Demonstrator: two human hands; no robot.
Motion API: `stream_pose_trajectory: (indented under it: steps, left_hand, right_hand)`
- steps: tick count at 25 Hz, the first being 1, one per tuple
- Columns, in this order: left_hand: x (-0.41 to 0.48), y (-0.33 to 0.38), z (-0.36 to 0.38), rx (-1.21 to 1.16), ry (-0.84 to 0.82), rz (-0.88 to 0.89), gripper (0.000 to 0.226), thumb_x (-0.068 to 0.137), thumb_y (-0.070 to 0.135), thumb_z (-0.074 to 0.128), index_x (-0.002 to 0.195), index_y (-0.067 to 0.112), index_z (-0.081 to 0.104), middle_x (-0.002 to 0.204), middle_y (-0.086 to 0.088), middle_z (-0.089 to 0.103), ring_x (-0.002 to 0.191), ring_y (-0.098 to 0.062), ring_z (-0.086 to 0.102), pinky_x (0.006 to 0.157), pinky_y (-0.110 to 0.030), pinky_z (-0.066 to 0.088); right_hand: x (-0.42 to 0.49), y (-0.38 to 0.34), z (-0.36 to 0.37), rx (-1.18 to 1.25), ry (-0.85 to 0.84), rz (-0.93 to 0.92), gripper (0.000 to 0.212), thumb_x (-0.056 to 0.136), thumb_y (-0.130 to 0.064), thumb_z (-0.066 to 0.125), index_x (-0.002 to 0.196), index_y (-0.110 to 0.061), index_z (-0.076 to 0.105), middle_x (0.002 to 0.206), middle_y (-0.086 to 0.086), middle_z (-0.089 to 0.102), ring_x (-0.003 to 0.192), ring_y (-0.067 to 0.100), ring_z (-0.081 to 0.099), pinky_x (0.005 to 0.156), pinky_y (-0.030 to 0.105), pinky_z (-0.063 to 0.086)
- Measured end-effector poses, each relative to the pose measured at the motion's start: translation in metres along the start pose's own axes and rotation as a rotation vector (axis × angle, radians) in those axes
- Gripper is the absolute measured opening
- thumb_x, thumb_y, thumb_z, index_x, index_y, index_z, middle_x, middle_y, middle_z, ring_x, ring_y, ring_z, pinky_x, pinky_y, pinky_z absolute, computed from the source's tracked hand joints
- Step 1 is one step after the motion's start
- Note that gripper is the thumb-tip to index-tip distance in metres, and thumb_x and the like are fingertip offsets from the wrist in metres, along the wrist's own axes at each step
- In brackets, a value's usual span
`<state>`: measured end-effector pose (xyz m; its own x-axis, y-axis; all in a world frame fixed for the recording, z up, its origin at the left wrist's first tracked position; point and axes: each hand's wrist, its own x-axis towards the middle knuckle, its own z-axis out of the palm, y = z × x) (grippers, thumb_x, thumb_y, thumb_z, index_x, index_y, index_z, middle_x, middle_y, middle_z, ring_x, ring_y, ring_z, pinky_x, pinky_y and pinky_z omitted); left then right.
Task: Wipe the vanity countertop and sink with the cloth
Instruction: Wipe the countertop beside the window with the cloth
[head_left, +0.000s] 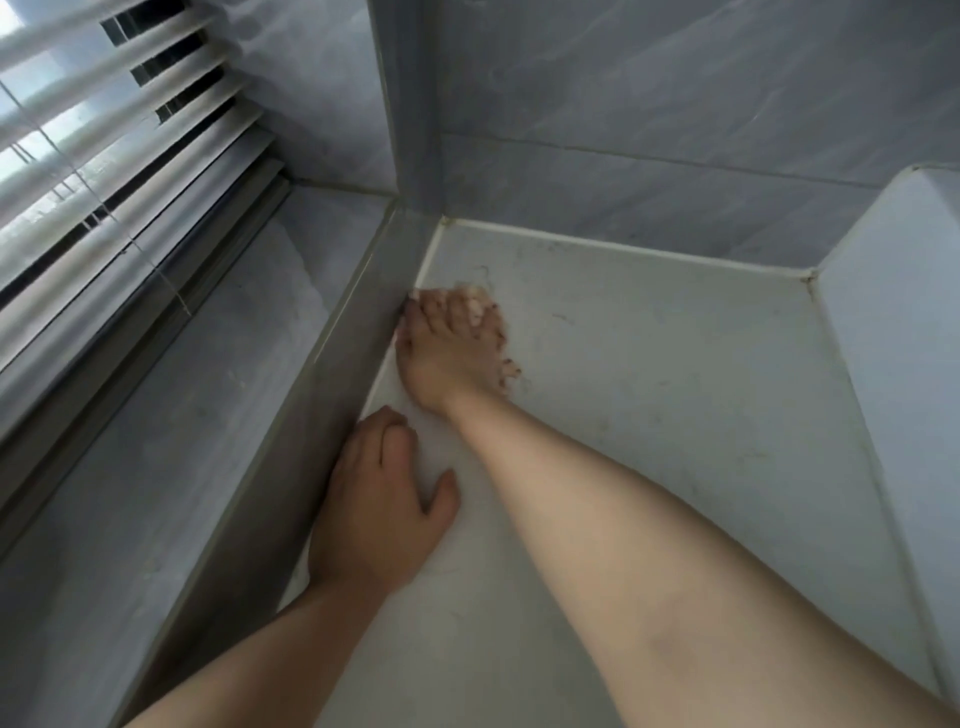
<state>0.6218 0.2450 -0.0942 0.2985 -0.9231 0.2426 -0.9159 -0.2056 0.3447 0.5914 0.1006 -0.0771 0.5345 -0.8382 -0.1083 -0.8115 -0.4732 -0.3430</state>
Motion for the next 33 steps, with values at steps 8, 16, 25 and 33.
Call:
stream_pose_trajectory:
  steps: [8,16,25,33]
  left_hand:
    - [-0.001,-0.001,-0.001,-0.077,0.133,-0.031,0.029,0.069,0.014,0.032,0.091,0.005,0.048,0.09,-0.019,0.052,0.084,-0.036,0.053,0.079,-0.034,0.037]
    - [0.001,-0.009,0.008,0.064,0.002,0.033,0.052,0.082,0.023,0.031,0.117,-0.006,0.057,0.12,-0.024,0.059,0.116,-0.035,0.055,0.101,-0.038,0.037]
    - [0.002,-0.002,0.004,0.107,0.005,0.073,0.057,0.082,0.033,0.034,0.115,-0.004,0.062,0.121,-0.025,0.059,0.114,-0.037,0.055,0.099,-0.046,0.041]
    - [0.004,-0.011,0.011,0.09,0.058,0.156,0.048,0.088,0.024,0.034,0.112,-0.006,0.062,0.117,-0.028,0.059,0.11,-0.041,0.057,0.095,-0.046,0.044]
  right_hand:
    - [-0.037,0.022,-0.004,-0.072,-0.05,-0.349,0.044,0.101,-0.038,0.022,0.145,-0.035,0.028,0.156,-0.014,0.019,0.145,0.012,0.007,0.116,0.043,-0.006]
    - [-0.048,0.022,0.001,-0.126,-0.036,-0.219,0.049,0.1,-0.042,0.016,0.148,-0.037,0.012,0.158,-0.011,0.009,0.146,0.019,0.0,0.115,0.049,-0.008]
    - [-0.132,0.225,-0.063,-0.122,0.233,0.757,0.05,0.099,-0.035,0.02,0.148,-0.026,0.02,0.156,0.004,0.018,0.144,0.026,0.011,0.116,0.048,0.01]
    - [-0.145,0.063,-0.001,-0.148,-0.016,-0.104,0.058,0.093,-0.043,0.007,0.149,-0.033,0.018,0.158,-0.006,0.013,0.146,0.017,0.005,0.115,0.036,-0.003]
